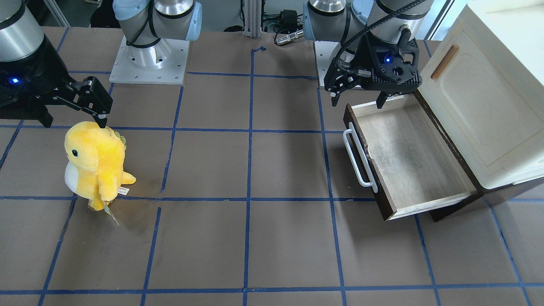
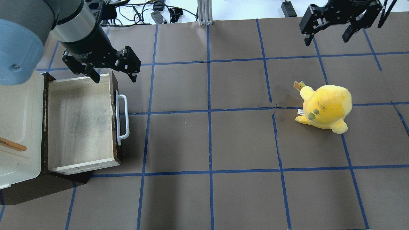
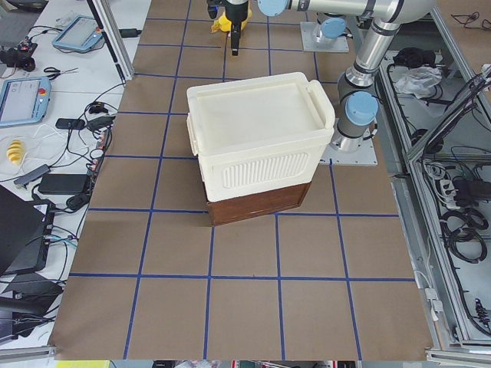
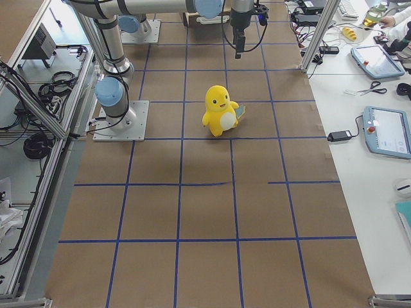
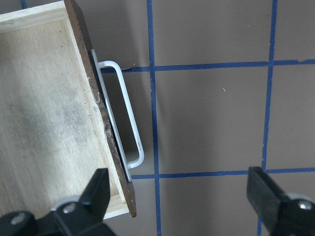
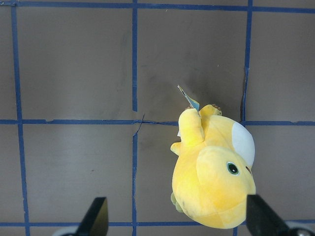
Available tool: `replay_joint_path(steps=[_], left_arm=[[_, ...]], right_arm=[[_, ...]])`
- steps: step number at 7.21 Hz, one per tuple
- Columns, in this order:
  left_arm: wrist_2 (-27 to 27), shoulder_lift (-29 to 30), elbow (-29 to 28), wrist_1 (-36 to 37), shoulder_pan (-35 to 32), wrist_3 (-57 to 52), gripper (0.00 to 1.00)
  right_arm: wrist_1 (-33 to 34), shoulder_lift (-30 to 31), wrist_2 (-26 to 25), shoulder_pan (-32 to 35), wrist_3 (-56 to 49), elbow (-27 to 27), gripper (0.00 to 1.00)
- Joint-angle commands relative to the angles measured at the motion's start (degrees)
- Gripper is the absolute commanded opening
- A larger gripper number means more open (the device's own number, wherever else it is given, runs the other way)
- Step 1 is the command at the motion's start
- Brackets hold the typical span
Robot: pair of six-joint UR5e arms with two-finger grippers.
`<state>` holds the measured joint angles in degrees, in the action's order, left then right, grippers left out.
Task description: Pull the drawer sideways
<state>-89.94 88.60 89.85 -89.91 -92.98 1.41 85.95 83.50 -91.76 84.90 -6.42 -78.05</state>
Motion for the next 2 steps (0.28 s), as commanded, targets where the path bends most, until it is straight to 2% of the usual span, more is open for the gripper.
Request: replay_joint_path(steps=[1, 2], left_arm=[[0.1, 0.0, 0.2, 0.0, -0.1, 0.0, 1.0], [0.2, 0.0, 0.2, 0.0, -0.1, 0.0, 1.0]], right_arm=[[0.0, 0.0, 0.0, 0.0, 0.0, 0.0, 1.0], [0.0, 0.0, 0.0, 0.0, 0.0, 0.0, 1.0]])
